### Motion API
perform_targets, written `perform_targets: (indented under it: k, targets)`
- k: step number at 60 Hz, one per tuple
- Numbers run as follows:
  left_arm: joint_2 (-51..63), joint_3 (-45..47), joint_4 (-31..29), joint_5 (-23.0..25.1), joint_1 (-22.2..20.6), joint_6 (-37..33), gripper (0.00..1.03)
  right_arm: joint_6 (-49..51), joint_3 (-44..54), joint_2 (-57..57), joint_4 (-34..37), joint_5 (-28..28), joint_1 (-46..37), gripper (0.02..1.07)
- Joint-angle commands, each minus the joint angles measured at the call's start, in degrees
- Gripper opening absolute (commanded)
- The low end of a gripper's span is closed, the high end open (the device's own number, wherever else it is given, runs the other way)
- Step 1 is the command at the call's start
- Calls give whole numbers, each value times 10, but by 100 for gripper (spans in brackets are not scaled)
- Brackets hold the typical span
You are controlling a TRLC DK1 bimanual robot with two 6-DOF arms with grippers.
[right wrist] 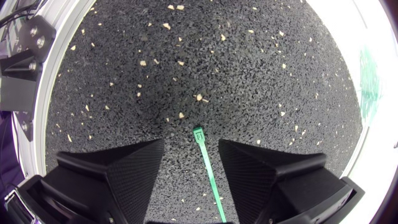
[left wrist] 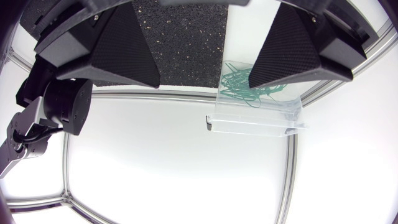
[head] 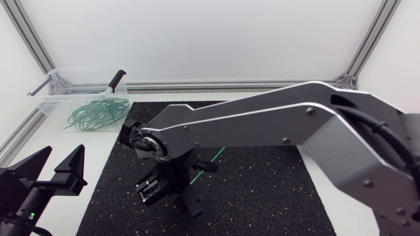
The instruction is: Take a green cable tie from the red box, thread the tail through the head to close it, then place it in the transparent bin on the left.
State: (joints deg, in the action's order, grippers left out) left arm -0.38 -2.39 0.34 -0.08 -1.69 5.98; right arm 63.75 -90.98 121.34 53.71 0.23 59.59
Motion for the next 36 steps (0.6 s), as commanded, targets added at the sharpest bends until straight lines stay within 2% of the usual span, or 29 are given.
perform_targets:
  k: [1, 5, 8, 17, 23, 36]
  targets:
    - [-2, 23, -9, 3, -2, -6, 100, 21, -12, 21, -2, -2, 3, 56]
    - [-2, 23, -9, 3, -2, -6, 100, 23, -19, 26, -2, -6, 2, 46]
    - [-2, 23, -9, 3, -2, -6, 100, 25, -24, 29, -2, -7, 1, 44]
    - [-2, 23, -9, 3, -1, -6, 100, 31, -34, 37, -2, -7, 0, 43]
    - [-2, 23, -9, 3, -1, -7, 100, 36, -37, 40, -2, -9, 0, 25]
    - [-2, 23, -9, 3, -2, -7, 100, 39, -39, 47, 8, -11, -2, 25]
